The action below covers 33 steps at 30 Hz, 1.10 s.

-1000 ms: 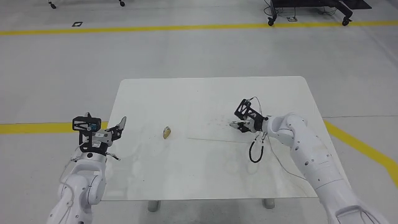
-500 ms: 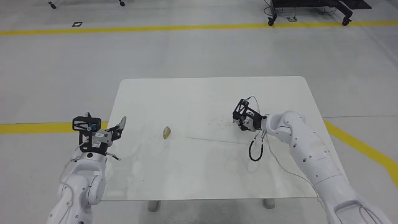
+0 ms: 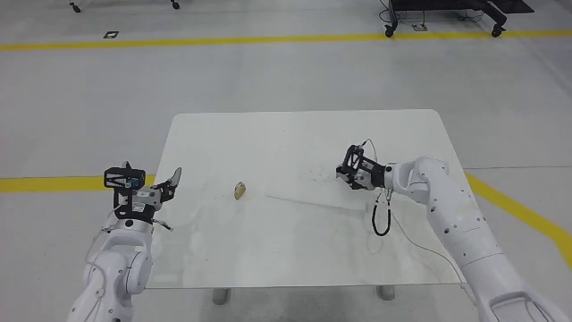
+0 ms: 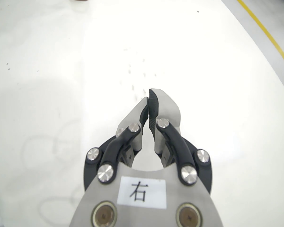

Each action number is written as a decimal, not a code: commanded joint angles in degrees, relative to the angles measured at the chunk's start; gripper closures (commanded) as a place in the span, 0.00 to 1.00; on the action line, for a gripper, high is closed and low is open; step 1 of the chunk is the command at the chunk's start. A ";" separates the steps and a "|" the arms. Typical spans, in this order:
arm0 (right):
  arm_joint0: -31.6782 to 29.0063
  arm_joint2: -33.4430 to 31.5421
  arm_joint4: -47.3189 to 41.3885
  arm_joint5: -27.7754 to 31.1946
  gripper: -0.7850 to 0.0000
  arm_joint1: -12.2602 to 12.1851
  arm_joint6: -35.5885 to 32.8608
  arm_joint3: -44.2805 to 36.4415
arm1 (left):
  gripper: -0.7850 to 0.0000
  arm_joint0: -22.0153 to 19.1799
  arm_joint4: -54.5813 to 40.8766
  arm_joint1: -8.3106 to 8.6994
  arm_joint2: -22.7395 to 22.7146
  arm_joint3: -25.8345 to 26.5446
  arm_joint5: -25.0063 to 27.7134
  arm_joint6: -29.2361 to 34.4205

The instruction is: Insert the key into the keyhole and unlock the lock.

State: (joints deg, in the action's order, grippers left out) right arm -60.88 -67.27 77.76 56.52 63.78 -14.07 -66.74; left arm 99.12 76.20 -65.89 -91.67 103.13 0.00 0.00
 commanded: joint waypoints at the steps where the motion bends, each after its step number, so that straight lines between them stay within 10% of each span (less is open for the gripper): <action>1: -0.29 -0.37 2.33 1.31 1.00 -0.39 2.59 0.38 | 0.00 0.00 0.00 0.00 0.00 0.00 0.00 0.00; 21: -0.94 -0.14 1.87 0.06 1.00 -0.34 5.09 -0.24 | 0.00 0.00 0.00 0.00 0.00 0.00 0.00 0.00; 33: 3.91 8.10 -28.66 1.48 1.00 0.91 12.24 4.20 | 0.00 0.00 0.00 0.00 0.00 0.00 0.00 0.00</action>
State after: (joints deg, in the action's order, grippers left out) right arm -57.26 -59.69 51.44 58.00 64.90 -1.44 -62.82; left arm 99.12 76.20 -65.89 -91.67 103.13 0.00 0.00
